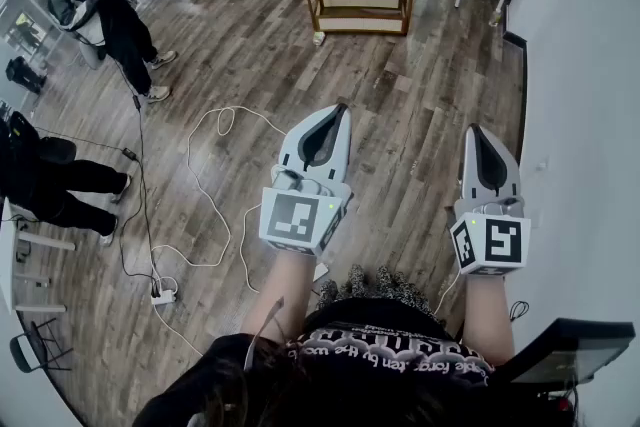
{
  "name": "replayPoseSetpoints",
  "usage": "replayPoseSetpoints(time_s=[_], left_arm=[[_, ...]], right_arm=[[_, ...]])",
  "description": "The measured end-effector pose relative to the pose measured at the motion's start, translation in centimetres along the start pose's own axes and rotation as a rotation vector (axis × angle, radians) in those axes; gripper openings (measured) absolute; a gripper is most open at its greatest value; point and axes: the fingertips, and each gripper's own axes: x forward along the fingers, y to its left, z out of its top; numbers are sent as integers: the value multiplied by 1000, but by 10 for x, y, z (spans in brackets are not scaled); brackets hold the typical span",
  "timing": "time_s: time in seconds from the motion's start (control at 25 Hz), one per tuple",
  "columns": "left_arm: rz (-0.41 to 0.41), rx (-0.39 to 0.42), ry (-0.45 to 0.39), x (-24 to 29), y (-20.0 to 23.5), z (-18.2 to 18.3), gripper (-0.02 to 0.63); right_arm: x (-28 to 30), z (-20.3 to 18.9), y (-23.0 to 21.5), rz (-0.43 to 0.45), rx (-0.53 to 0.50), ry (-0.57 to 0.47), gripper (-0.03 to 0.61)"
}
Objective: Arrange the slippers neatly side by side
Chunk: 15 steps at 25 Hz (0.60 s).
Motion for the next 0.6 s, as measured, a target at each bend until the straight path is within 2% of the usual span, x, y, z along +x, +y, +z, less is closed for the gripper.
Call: replayPoseSetpoints(time_s=[0.16,0.48,0.6], left_arm=[[17,-26,5,2,0,-4,0],[24,-29,18,4,-13,-6,0],[20,-27,25,5,-19,-7,0]], right_arm=[[-4,-8,-15,-16,-2,1,3],[-13,-9,-31,-23,10,-12,3],[-16,-8,-34,-2,13,-21,3]])
